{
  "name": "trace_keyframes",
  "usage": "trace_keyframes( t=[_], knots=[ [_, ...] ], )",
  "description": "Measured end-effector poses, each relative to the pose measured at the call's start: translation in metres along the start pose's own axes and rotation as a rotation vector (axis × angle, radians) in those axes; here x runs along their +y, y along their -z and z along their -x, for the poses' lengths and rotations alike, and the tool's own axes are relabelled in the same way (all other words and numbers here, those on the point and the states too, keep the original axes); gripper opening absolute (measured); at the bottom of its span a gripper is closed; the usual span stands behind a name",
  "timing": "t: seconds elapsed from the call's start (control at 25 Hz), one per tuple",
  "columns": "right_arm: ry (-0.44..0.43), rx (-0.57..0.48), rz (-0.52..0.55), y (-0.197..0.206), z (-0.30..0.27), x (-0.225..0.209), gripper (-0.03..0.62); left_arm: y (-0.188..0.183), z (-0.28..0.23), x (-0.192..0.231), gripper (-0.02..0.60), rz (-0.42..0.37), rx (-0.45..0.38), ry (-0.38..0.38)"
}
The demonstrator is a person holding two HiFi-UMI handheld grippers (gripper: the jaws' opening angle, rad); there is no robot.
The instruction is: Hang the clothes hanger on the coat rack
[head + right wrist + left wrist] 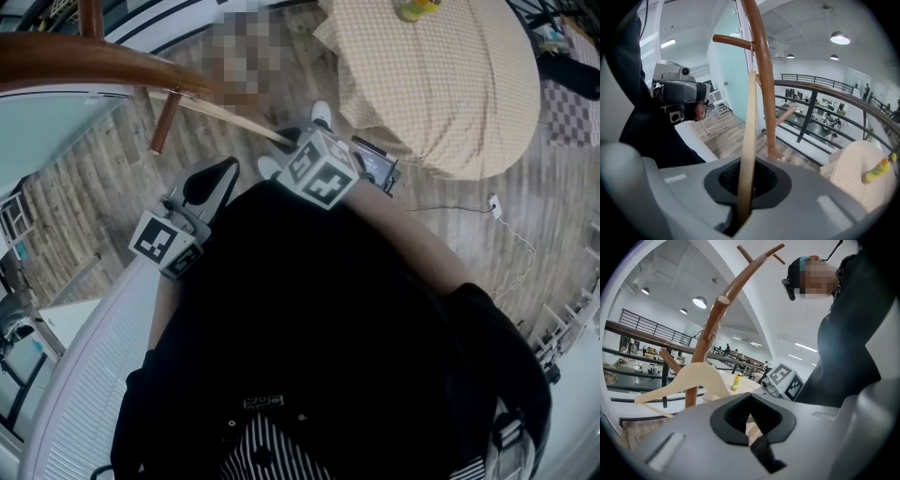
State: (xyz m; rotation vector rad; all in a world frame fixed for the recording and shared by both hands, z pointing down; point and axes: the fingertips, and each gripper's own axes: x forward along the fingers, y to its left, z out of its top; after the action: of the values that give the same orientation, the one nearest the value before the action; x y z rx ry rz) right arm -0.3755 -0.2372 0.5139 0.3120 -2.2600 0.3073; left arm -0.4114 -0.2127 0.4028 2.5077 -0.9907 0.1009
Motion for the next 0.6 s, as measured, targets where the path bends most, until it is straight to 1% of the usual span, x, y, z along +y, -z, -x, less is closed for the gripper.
trace_keyframes(
  t=[0.36,0.6],
  knots=[
    [0.007,0.029,0.018,0.000,-0.010,-0.003,0.008,-0.001,0.010,0.004,0.002,-0.006,-0.036,-0.028],
    [0.002,0.050,0.020,0.000,-0.014,-0.002,0.009,-0.004,0.017,0.007,0.002,0.009,-0.059,-0.049]
  ],
)
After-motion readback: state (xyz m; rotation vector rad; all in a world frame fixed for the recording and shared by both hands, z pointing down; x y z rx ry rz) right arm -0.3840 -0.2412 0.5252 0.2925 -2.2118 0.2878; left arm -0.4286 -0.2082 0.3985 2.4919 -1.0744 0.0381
